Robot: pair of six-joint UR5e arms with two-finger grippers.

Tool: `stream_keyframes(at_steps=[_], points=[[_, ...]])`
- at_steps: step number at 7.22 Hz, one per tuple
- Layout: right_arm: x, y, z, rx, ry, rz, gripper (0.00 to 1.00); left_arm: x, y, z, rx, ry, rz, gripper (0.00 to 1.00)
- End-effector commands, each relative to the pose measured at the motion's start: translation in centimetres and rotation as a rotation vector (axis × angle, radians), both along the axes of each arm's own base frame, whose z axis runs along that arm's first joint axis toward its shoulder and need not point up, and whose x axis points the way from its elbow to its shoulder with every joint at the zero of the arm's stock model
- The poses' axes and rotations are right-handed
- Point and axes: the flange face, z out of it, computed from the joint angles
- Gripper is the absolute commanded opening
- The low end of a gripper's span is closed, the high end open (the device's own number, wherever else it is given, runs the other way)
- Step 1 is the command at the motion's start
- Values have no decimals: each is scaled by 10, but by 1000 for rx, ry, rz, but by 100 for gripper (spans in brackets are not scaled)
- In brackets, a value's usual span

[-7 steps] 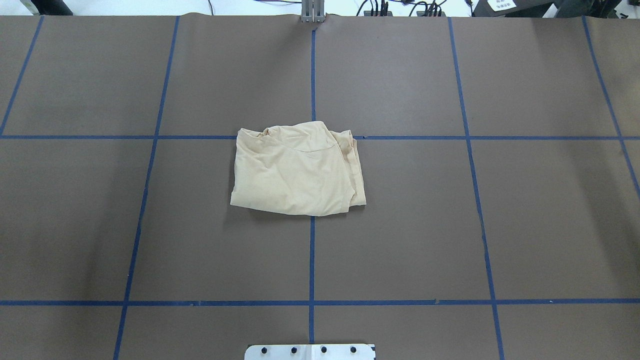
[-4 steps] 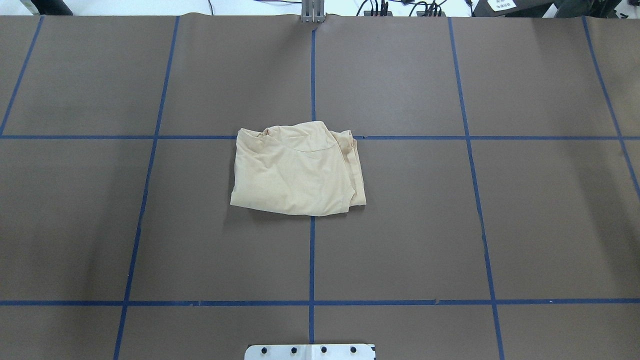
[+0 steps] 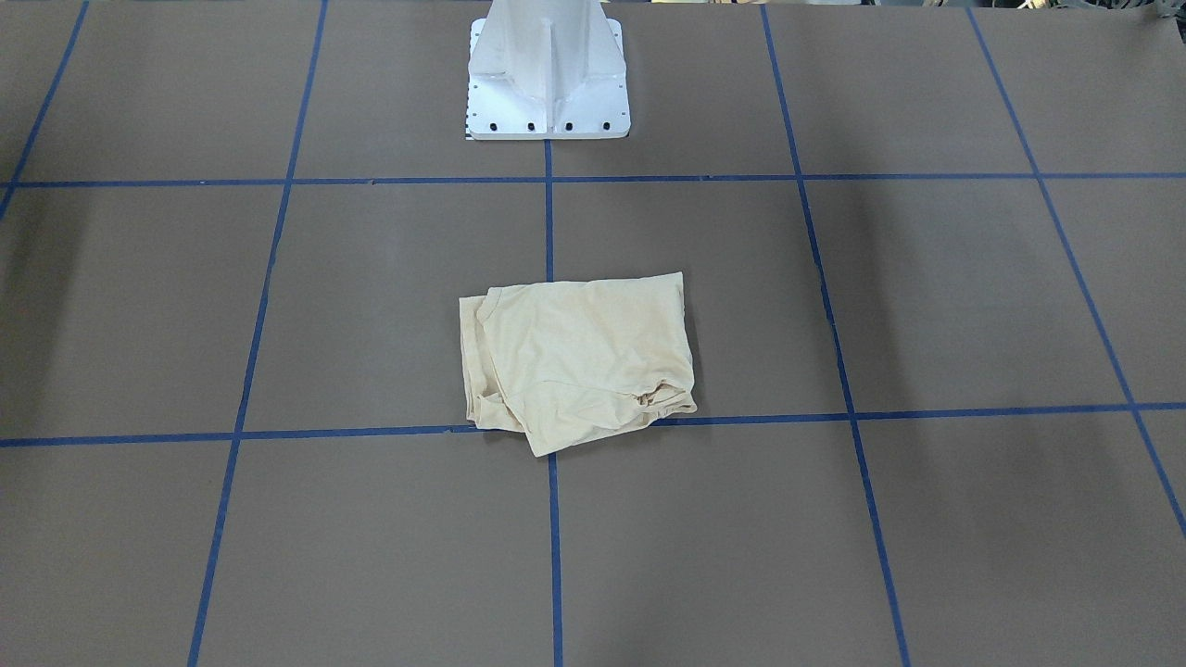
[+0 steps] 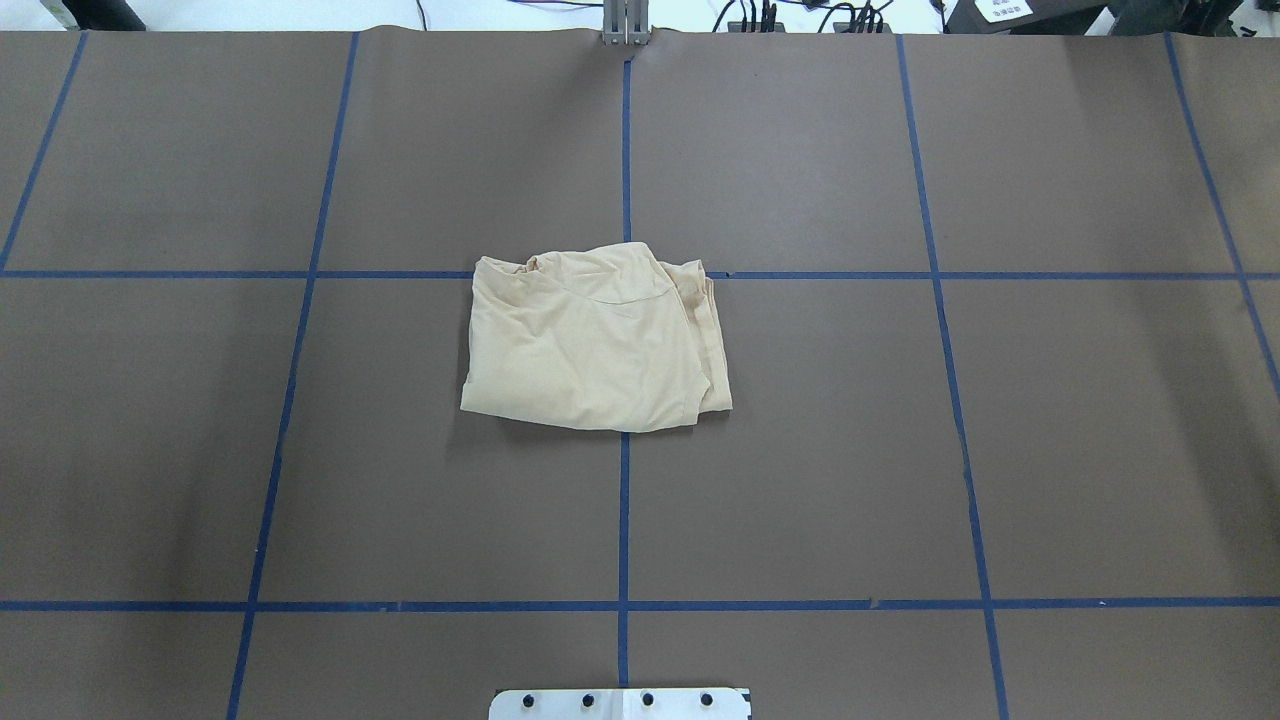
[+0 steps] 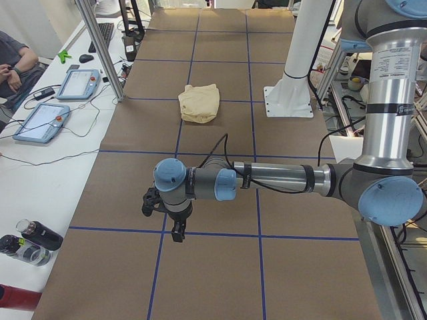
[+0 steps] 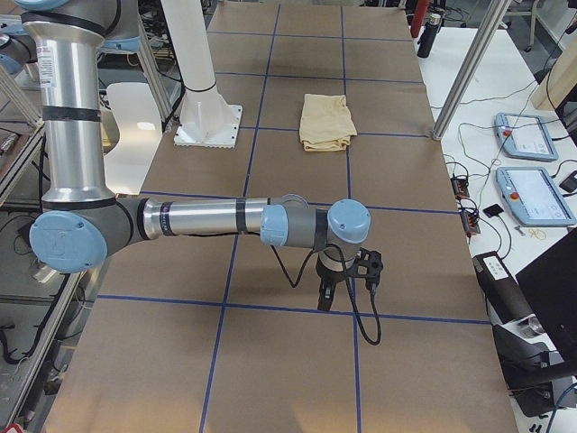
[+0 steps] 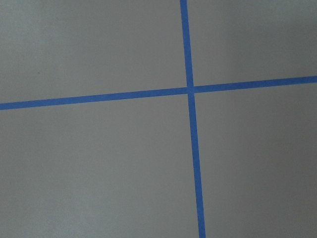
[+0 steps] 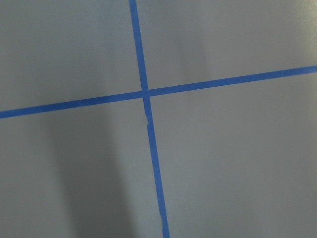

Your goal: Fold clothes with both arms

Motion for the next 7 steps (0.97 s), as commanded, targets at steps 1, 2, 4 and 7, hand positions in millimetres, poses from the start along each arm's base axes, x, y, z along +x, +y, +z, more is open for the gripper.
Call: stream_keyframes(at_steps=[1,2,4,7], points=[[0,-1,-1,1,0,0,100,0,0,0,1,0,0,100],[0,-1,-1,4,0,-1,100,0,0,0,1,0,0,100],[0,-1,-2,61,-1,-39,100,0,0,-1,6,0,4,100],[-1,4,2,87,-15,-76,100,0,0,0,2,1,6,100]])
